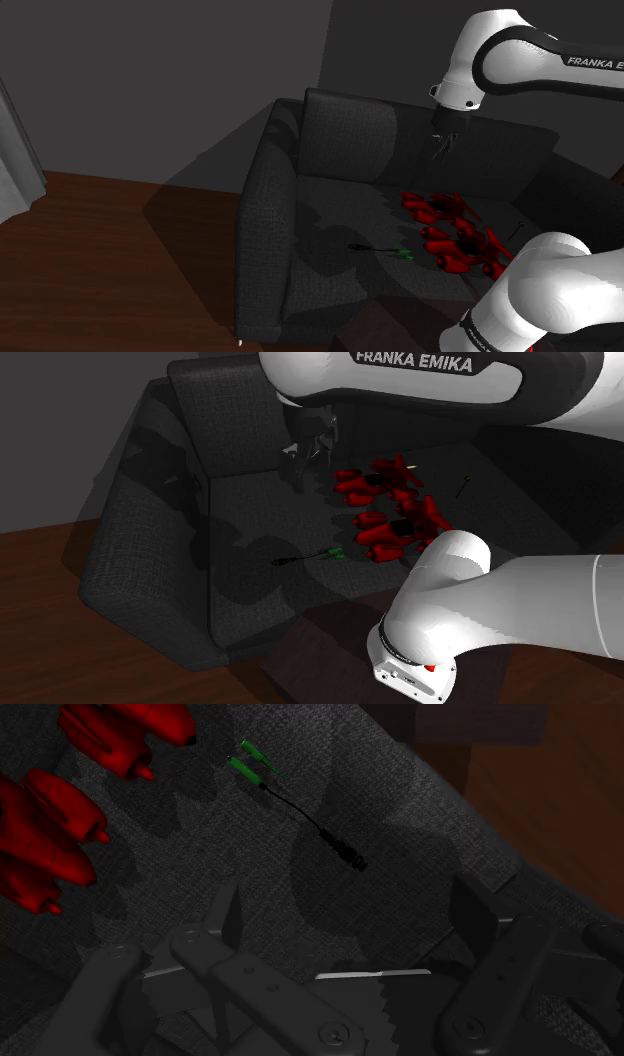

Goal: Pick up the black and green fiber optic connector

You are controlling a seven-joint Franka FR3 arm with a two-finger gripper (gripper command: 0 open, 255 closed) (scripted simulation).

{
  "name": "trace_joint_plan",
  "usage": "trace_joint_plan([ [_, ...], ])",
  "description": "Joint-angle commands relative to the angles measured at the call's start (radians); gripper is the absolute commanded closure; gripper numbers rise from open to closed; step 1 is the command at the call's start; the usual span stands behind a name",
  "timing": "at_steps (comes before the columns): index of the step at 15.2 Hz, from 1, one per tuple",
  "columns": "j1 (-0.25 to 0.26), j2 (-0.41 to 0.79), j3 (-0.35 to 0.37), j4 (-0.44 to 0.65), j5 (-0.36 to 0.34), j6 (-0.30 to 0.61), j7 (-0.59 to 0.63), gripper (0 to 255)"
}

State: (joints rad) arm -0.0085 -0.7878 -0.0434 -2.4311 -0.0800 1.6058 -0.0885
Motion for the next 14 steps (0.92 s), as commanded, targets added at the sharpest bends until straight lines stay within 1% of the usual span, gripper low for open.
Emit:
trace_joint_plan([
  [1,0.0,0.0,0.0,0.0,0.0,0.0,0.0,0],
  [5,0.026,-0.036,-0.058,-0.158,-0.025,0.16,-0.121,0],
  [8,0.043,-0.04,-0.108,-0.262,-0.048,0.287,-0.214,0],
  [11,0.059,-0.019,-0.164,-0.352,-0.072,0.423,-0.309,0],
  [14,0.077,0.032,-0.227,-0.426,-0.097,0.572,-0.409,0],
])
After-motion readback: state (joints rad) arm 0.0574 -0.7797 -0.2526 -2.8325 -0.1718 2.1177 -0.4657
